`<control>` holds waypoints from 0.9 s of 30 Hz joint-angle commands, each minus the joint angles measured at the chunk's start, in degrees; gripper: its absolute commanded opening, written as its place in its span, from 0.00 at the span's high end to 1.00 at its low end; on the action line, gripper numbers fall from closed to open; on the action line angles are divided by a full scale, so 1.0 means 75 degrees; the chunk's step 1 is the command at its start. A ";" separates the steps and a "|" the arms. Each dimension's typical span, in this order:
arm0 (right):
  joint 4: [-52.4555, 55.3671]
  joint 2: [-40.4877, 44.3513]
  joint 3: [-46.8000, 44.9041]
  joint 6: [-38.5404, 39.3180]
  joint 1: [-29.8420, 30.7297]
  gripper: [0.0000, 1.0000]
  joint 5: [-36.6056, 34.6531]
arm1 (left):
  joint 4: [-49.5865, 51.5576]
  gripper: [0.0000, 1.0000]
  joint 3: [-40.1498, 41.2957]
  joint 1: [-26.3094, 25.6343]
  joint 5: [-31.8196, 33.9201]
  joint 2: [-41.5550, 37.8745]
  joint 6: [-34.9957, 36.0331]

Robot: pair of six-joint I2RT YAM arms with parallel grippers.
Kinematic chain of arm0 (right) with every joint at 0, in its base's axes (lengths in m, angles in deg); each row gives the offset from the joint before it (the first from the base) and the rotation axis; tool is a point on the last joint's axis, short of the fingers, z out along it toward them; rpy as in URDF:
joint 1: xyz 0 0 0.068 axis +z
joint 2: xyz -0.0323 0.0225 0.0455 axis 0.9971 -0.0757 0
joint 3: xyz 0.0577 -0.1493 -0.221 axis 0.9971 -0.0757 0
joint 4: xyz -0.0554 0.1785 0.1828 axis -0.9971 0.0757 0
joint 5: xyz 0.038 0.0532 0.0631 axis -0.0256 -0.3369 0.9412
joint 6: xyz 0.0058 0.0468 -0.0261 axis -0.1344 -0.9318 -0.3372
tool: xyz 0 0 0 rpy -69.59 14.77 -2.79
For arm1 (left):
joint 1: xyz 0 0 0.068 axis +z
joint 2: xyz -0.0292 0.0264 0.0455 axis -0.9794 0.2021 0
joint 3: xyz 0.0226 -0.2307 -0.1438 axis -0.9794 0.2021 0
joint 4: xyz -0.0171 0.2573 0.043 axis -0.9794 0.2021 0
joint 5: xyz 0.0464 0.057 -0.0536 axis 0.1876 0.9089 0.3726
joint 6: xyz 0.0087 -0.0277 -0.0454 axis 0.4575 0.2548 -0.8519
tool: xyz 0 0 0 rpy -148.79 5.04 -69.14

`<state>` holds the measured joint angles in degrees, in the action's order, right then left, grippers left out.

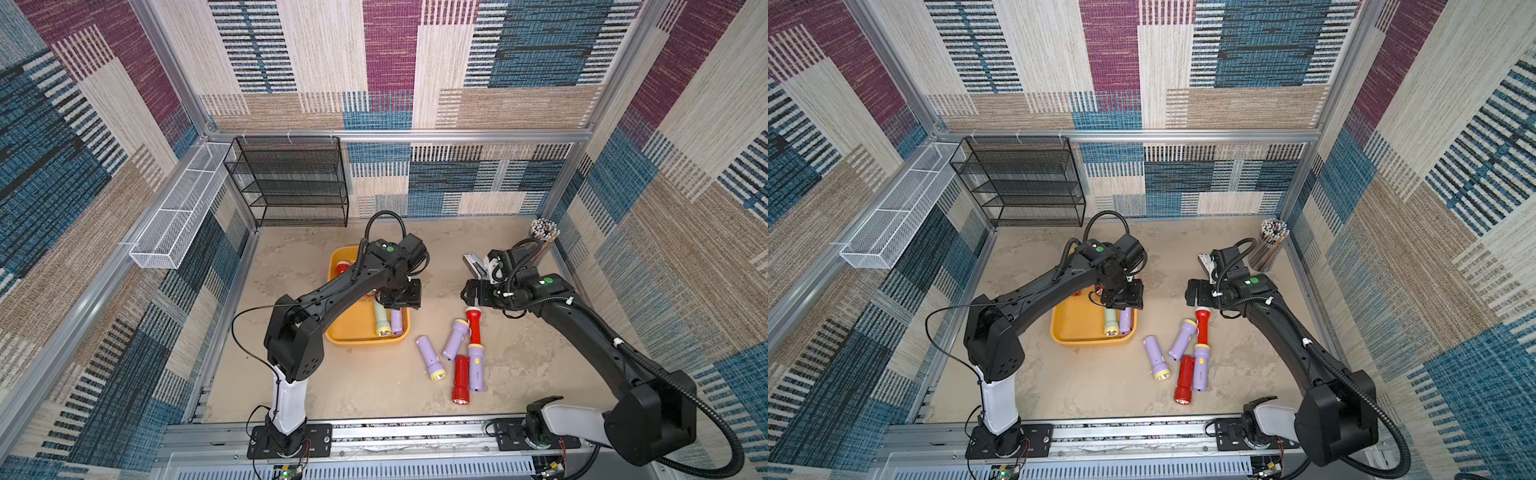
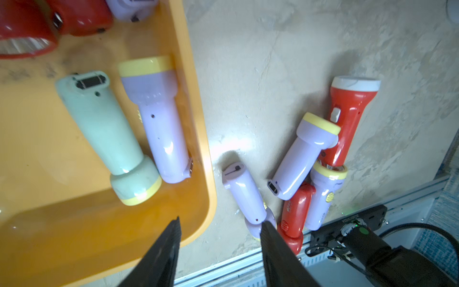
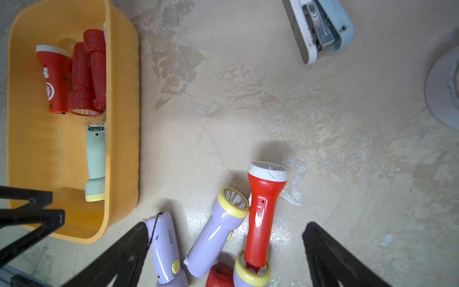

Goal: Put the flashlights into the storage boxes
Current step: Pick up the flashlight from the center of the board.

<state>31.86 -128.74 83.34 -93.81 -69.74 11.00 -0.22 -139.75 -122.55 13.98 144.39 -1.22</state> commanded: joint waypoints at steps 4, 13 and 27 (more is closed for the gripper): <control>-0.0175 0.0372 -0.0156 -0.0085 -0.0010 0.00 -0.0166 | 0.0126 0.45 0.0182 -0.0713 -0.0037 0.0001 -0.0573; 0.0135 0.0781 -0.0042 0.0027 -0.0008 0.00 -0.0284 | 0.0123 0.45 0.0214 -0.1227 -0.0017 0.0528 -0.0613; 0.0654 0.1460 -0.0034 -0.0094 -0.0004 0.00 -0.0504 | 0.0122 0.43 -0.0174 -0.1409 -0.0142 0.1512 -0.0552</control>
<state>35.93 -118.44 82.88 -93.73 -69.78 8.29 -0.09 -140.99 -133.19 13.54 155.47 -4.61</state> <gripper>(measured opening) 0.996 0.572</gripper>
